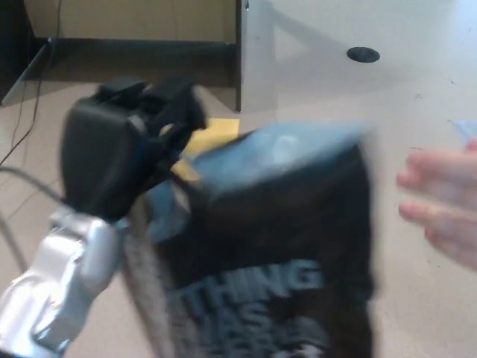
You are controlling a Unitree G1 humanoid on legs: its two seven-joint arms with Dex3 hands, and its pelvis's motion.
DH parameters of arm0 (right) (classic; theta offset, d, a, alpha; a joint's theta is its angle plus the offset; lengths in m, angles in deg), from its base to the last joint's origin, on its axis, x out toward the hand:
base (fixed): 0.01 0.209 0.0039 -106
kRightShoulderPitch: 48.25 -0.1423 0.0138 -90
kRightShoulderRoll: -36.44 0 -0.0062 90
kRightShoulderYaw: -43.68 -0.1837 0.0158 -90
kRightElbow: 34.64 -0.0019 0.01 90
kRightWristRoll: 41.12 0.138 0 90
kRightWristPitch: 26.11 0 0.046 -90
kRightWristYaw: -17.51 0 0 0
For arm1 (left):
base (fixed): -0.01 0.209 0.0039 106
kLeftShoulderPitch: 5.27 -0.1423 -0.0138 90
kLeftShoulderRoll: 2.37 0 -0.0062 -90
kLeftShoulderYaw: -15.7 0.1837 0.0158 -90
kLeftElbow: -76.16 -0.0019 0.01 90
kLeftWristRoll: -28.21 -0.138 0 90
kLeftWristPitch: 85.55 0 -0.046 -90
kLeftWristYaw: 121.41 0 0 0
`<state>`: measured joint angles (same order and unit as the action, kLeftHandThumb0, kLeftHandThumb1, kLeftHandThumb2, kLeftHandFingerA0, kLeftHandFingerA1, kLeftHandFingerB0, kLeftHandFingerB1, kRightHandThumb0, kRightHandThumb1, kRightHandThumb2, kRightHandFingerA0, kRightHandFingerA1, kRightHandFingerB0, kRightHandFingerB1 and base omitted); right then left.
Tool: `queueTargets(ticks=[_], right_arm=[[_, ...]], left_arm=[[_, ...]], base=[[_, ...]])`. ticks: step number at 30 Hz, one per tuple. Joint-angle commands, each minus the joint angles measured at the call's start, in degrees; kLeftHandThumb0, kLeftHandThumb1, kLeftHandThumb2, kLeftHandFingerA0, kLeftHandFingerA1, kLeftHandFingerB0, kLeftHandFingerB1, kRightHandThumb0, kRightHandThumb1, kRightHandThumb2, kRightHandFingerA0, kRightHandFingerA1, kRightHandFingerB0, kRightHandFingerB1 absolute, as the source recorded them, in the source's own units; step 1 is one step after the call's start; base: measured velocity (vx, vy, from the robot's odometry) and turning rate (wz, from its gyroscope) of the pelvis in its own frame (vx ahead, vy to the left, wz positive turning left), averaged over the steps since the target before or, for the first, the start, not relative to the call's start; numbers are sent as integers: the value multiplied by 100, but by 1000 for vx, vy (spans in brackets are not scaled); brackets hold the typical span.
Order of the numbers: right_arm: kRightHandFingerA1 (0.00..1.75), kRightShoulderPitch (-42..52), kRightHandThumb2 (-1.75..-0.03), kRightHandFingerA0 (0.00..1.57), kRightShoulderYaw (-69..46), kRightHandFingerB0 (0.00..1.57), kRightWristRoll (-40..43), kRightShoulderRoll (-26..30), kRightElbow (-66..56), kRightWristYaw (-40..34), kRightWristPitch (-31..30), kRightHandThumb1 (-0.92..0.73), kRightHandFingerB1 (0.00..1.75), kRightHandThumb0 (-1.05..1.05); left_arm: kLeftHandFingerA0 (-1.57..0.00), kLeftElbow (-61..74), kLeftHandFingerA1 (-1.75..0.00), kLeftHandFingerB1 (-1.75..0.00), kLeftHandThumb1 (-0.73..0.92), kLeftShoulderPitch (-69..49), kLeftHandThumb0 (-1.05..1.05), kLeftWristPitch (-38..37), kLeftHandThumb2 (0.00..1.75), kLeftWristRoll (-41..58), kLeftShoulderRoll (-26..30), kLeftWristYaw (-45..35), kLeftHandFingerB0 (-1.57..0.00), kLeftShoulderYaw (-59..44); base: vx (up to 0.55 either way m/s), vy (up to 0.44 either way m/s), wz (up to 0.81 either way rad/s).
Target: A person is holding a plastic bag and the robot extends its left hand to grab the bag by hooking its thumb into the holes at the top and brings its hand down by its side. Then it extends its arm again to hand the plastic bag back to the person.
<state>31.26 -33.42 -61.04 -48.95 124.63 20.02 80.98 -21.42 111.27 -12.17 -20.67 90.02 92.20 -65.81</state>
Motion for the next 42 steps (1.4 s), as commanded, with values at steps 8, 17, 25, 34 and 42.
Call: queueTargets(ticks=[8,17,25,34,42], right_arm=[[45,-24,-61,67,-58,60,52,78,29,59,5,-69,41,-39],[46,-68,-62,65,-36,58,11,67,47,54,-38,-65,41,-42],[47,-96,-63,66,-81,58,58,58,108,90,-108,-64,41,-43],[47,-69,-63,66,-51,58,21,61,113,58,-37,-64,42,-42],[47,-145,-62,66,-46,58,21,26,115,85,-128,-65,41,-40]], left_arm=[[-88,-29,-175,-143,67,-1017,-8,-1058,85,432,712,862,-72,-784],[-87,-829,-164,-137,60,-2027,2,-1554,92,566,993,1374,-78,-1227],[-120,-2777,-137,-118,54,-2518,4,-1943,92,306,1405,2353,-90,-1123],[-86,-5115,-162,-134,70,-2489,0,-1750,64,333,1253,2758,-73,-507],[-76,-5739,-168,-136,71,-2588,-5,-1897,61,203,932,3229,-70,264]], base=[[0,0,0],[0,0,0],[0,0,0],[0,0,0],[0,0,0]])
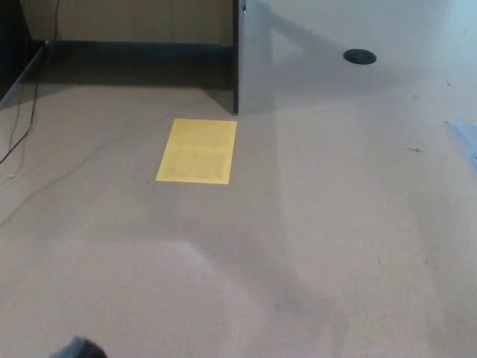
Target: A person is holding a plastic bag and the robot extends its left hand to grab the bag by hooking its thumb into the holes at the top and brings its hand down by its side. Then it extends its arm again to hand the plastic bag back to the person.
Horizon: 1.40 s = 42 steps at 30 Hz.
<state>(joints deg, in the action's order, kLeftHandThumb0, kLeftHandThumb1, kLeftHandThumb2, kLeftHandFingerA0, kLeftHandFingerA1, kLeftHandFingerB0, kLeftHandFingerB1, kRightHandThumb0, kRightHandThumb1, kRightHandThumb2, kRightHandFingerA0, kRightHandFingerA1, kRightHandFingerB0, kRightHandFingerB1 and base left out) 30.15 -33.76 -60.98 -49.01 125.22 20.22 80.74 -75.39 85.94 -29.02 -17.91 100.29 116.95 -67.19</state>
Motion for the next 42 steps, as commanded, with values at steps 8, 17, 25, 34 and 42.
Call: queueTargets(ticks=[8,17,25,34,42], right_arm=[[47,-77,-63,67,17,58,-12,48,46,76,-141,-64,41,-43],[46,-29,-62,65,11,58,0,46,40,82,-146,-65,41,-42],[46,-20,-60,70,-12,61,21,98,4,109,-82,-68,41,-37],[44,-100,-61,64,40,59,-38,50,65,85,-186,-69,40,-39],[45,-428,-61,68,-201,61,161,136,-57,90,-189,-69,41,-39]], left_arm=[[-85,-602,-162,-119,71,-7,-5,-259,62,167,-217,231,-79,868],[-94,-1013,-156,-91,66,143,-6,131,67,527,-100,-113,-88,750],[-76,-1082,-165,-143,70,291,-3,113,58,615,-93,208,-61,675],[-85,-470,-168,-140,73,653,-10,112,63,136,-277,680,-67,1318],[-83,1529,-168,-130,74,1933,-11,412,61,-166,-390,291,-72,1568]], base=[[0,0,0],[0,0,0],[0,0,0],[0,0,0],[0,0,0]])
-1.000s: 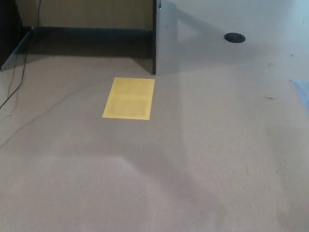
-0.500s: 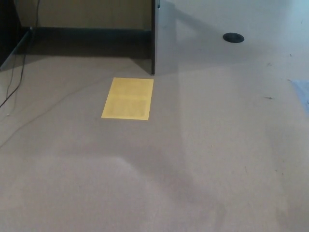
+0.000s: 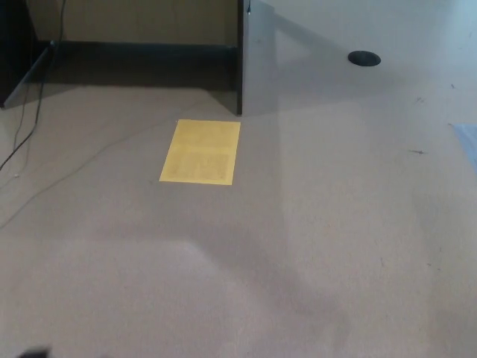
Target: A person is holding a plastic bag and the robot extends its left hand to grab the bag by hooking its thumb into the holes at the top and brings its hand down by its side. Then it extends its arm again to hand the plastic bag back to the person.
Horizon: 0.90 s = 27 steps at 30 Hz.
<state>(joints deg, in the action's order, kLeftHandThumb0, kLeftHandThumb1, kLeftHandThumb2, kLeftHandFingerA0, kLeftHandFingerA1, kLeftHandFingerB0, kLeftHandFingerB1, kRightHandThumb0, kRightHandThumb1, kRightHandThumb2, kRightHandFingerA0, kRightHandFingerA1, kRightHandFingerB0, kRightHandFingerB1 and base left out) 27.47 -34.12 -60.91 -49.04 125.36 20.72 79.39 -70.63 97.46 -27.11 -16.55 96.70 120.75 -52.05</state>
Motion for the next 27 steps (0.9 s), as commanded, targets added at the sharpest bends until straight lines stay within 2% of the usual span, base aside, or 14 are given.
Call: queueTargets(ticks=[1,7,8,9,10,11,12,18,19,21,22,23,25,27], right_arm=[[45,-211,-61,67,-193,60,157,169,-92,43,-46,-69,40,-39],[46,-370,-61,69,-244,61,98,279,-77,24,78,-70,41,-38],[45,-432,-61,67,-274,59,123,295,-67,48,65,-70,40,-39],[44,-496,-59,68,-295,59,135,317,-77,68,30,-70,39,-39],[46,-544,-61,69,-315,59,145,346,-101,75,0,-70,40,-38],[46,-559,-61,69,-323,59,148,356,-107,77,-7,-70,40,-38],[45,-573,-59,68,-365,57,178,387,-143,84,-16,-70,39,-39],[49,-644,-65,68,-479,60,202,517,-124,69,-1,-64,43,-45],[48,-685,-64,67,-517,58,228,521,-113,76,3,-66,42,-43],[48,-764,-64,67,-576,57,263,523,-116,89,-6,-66,41,-43],[46,-835,-61,69,-630,60,313,515,-104,124,-51,-70,40,-38],[48,-883,-62,72,-650,61,329,515,-107,133,-70,-70,41,-38],[49,-939,-62,72,-653,60,321,534,-136,130,-63,-70,41,-39],[49,-934,-62,72,-671,59,330,556,-162,153,-18,-70,41,-38]], left_arm=[[-80,1328,-170,-138,75,1026,-14,354,60,-378,-64,-175,-63,54],[-78,2045,-168,-141,78,2235,-11,489,61,-316,-327,-697,-57,-49],[-107,2075,-139,-117,66,2716,-29,611,92,-287,-454,-922,-67,-65],[-76,2092,-174,-152,84,3137,-19,694,64,-244,-569,-1133,-53,-76],[-110,2065,-138,-116,62,3520,-33,752,93,-290,-655,-1244,-70,-43],[-110,2049,-138,-116,62,3648,-33,771,93,-314,-682,-1274,-70,-29],[-79,2033,-175,-143,74,4013,-21,802,61,-343,-815,-1368,-56,9],[-84,2107,-175,-153,79,5008,-23,1154,70,-326,-1397,-1931,-55,103],[-90,1967,-175,-97,73,5411,-25,1130,62,-398,-1515,-1965,-78,176],[-92,1774,-174,-107,71,5855,-23,1127,65,-444,-1648,-1983,-75,230],[-122,1621,-138,-85,52,6225,-33,1183,93,-417,-1803,-2081,-79,244],[-123,1477,-137,-85,53,6501,-30,1225,94,-418,-1902,-2132,-80,262],[-125,1180,-138,-79,51,6924,-31,1255,93,-424,-2033,-2139,-83,289],[-98,961,-168,-61,63,7212,-29,1302,64,-421,-2158,-2128,-90,296]], base=[[0,0,0],[0,0,0],[0,0,0],[0,0,0],[0,0,0],[0,0,0],[0,0,0],[0,0,0],[0,0,0],[0,0,0],[0,0,0],[0,0,0],[0,0,0],[0,0,0]])
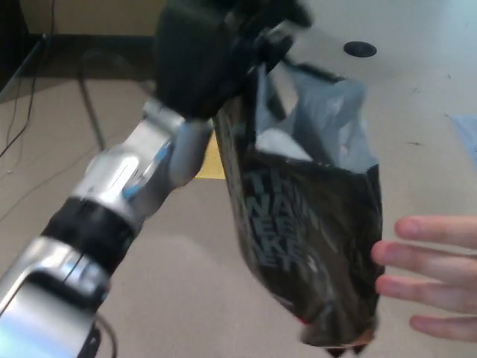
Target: A person is holding a plastic bag and the robot extends its left hand to grab the bag by hooking its thumb into the holes at the top and brings its hand down by its side. Then it extends its arm again to hand the plastic bag back to the person.
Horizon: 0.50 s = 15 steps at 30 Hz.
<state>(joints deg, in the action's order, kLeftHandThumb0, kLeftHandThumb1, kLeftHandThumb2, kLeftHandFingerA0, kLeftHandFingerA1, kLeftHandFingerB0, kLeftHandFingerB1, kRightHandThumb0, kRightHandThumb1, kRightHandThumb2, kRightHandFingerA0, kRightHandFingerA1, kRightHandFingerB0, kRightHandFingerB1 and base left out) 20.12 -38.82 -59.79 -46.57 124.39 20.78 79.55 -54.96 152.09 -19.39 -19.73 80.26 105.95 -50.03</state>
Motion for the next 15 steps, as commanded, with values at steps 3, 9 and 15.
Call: queueTargets(ticks=[3,9,15], right_arm=[[48,-249,-61,71,-230,60,225,293,-49,152,-62,-69,41,-38],[47,-234,-61,71,-194,61,156,287,-34,124,-14,-70,41,-38],[47,-149,-61,71,-165,60,159,225,-26,186,-55,-70,41,-38]], left_arm=[[-122,-1096,-135,-82,42,2346,-26,465,86,-73,-681,-718,-82,118],[-98,-1546,-162,-67,63,2861,-26,255,59,75,-773,-825,-86,63],[-100,-1651,-160,-59,66,2984,-28,251,60,68,-643,-837,-86,54]], base=[[0,0,0],[0,0,0],[0,0,0]])
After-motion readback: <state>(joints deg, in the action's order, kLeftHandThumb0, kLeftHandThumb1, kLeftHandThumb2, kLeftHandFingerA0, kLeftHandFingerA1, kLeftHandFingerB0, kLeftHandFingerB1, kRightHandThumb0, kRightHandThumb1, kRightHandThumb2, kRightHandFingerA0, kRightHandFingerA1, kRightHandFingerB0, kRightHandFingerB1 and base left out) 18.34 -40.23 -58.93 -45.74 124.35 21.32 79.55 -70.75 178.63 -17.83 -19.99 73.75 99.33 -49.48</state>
